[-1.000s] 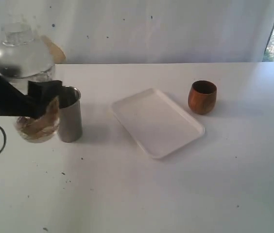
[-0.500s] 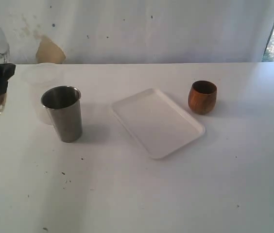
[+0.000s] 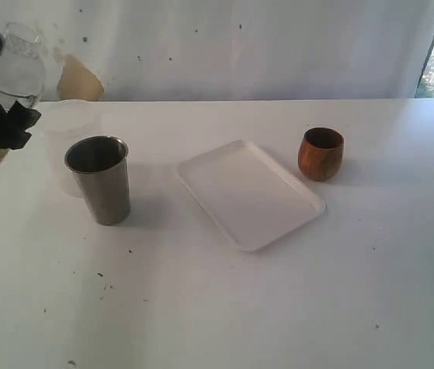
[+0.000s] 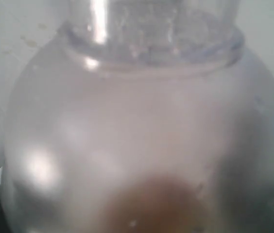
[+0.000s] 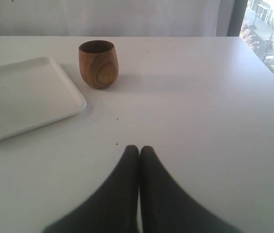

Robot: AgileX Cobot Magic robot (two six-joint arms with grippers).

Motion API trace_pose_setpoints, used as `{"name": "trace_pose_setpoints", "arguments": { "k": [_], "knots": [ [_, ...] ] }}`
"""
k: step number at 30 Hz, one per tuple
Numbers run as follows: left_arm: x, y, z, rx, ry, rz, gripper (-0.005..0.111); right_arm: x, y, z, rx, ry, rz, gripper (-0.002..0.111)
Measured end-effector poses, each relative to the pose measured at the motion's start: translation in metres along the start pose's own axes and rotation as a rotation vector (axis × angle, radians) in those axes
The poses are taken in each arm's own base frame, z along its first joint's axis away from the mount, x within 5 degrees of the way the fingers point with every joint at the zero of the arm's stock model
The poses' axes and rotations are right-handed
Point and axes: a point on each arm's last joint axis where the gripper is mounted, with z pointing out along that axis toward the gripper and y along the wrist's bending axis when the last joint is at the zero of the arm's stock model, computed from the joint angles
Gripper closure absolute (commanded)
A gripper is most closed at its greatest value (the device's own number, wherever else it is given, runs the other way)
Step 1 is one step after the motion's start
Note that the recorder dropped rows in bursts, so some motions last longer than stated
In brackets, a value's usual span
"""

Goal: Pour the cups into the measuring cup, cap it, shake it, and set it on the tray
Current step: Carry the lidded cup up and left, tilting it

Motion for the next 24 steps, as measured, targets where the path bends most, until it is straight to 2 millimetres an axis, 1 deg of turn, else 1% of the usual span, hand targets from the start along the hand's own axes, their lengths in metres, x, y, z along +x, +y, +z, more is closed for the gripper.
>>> {"name": "trace_pose_setpoints", "arguments": {
  "k": [3, 7, 10, 12, 15, 19, 24],
  "knots": [
    [0.000, 0.000, 0.006, 0.005, 0.016, 0.041, 0.107, 0.000, 0.000, 0.000, 0.000, 0.000, 0.000, 0.108],
    [-0.002, 0.002, 0.005, 0.000, 0.014, 0.133, 0.107, 0.000, 0.000, 0.000, 0.000, 0.000, 0.000, 0.108],
    [-0.003, 0.004, 0.007, 0.001, 0.025, 0.156, 0.107, 0.000, 0.000, 0.000, 0.000, 0.000, 0.002, 0.108],
    [-0.003, 0.007, 0.011, 0.001, 0.039, 0.157, 0.107, 0.000, 0.000, 0.000, 0.000, 0.000, 0.002, 0.108],
    [-0.001, 0.010, 0.023, 0.011, 0.079, 0.169, 0.107, 0.000, 0.000, 0.000, 0.000, 0.000, 0.002, 0.108],
    [0.004, 0.009, 0.044, 0.040, 0.139, 0.188, 0.107, 0.000, 0.000, 0.000, 0.000, 0.000, 0.002, 0.108],
    [0.000, 0.015, 0.063, 0.049, 0.190, 0.205, 0.107, 0.000, 0.000, 0.000, 0.000, 0.000, 0.002, 0.108]
  ]
}}
